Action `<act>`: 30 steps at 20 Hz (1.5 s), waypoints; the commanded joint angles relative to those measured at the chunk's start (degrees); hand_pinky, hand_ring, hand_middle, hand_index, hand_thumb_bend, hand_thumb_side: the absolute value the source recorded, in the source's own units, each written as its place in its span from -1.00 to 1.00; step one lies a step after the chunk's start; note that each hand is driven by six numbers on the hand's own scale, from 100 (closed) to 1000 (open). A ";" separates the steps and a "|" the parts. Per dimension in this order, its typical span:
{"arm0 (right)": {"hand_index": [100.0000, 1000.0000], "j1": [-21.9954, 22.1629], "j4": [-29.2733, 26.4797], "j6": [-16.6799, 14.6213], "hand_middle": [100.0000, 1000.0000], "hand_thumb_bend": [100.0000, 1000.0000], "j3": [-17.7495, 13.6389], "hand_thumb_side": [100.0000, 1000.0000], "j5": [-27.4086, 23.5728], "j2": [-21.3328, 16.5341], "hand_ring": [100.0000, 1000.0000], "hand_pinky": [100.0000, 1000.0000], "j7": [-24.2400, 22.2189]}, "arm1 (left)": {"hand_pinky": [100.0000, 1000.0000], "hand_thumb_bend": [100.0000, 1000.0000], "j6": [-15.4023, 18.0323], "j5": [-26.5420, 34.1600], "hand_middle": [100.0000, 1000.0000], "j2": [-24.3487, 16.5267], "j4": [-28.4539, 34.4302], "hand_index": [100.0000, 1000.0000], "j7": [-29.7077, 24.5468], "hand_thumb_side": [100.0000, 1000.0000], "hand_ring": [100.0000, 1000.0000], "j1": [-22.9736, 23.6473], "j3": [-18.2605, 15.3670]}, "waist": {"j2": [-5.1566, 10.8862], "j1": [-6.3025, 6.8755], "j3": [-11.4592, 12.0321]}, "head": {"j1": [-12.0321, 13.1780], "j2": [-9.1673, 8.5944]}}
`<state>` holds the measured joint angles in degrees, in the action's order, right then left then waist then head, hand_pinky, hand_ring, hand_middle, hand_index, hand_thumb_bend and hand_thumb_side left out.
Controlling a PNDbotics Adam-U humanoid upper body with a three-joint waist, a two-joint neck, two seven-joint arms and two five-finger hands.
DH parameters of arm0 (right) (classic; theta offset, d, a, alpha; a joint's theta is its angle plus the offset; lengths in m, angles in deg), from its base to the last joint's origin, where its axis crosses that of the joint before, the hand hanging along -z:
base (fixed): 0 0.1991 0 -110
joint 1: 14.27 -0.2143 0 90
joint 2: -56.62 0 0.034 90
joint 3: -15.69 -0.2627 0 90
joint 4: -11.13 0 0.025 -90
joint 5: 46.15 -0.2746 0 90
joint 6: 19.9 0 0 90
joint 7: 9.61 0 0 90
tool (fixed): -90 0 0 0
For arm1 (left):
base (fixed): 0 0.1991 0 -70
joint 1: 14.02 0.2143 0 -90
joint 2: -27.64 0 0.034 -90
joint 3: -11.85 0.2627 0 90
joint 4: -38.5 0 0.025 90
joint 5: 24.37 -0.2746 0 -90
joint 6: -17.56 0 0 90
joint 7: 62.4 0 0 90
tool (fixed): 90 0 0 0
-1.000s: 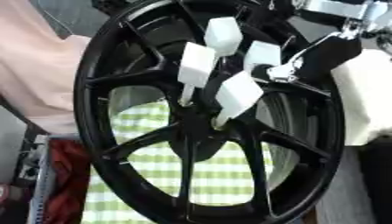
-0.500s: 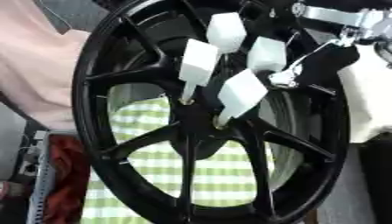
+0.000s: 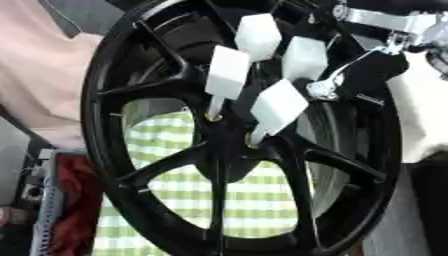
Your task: Pull the pin out of the wheel hub.
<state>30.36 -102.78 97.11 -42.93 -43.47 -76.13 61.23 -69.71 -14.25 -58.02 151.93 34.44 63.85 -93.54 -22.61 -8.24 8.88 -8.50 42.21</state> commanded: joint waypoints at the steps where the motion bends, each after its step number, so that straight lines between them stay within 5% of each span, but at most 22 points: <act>1: 0.52 -0.91 -0.68 -0.36 0.33 -0.42 -0.89 -0.50 -1.12 -1.21 0.64 0.69 0.76 | 0.69 -0.97 -0.13 -0.21 0.41 -0.66 1.16 0.68 -0.32 0.78 0.34 -0.50 0.06 | 1.04 0.30 -0.10 | -0.13 -0.50; 10: 0.47 -1.08 -0.68 -1.39 0.27 -0.53 -1.10 -0.56 -2.39 -1.02 0.62 0.68 1.75 | 0.69 -0.97 -0.19 -0.10 0.42 -0.80 1.16 0.69 -0.45 0.78 0.35 -0.58 0.08 | 1.30 0.34 -0.21 | -0.07 -0.63; 19: 0.12 -1.11 -0.68 -1.71 -0.16 -0.87 -1.03 -0.98 -2.45 -0.97 0.44 0.64 1.60 | 0.69 -0.98 -0.31 0.00 0.41 -0.71 1.16 0.68 -0.58 0.79 0.35 -0.57 0.06 | 1.32 0.18 0.10 | -0.03 -0.93; 30: -0.08 -1.02 -0.68 -2.77 -0.43 -0.61 -1.65 -1.00 -4.60 -0.90 0.32 0.62 2.83 | 0.70 -0.99 -0.55 0.07 0.42 -0.65 1.16 0.69 -0.80 0.80 0.35 -0.52 0.01 | 1.52 0.04 0.23 | -0.09 -0.76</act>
<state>29.90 -102.92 94.53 -43.30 -47.30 -75.99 63.58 -70.28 -14.24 -58.02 151.93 33.85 63.82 -93.54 -22.59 -8.59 9.13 -8.49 41.98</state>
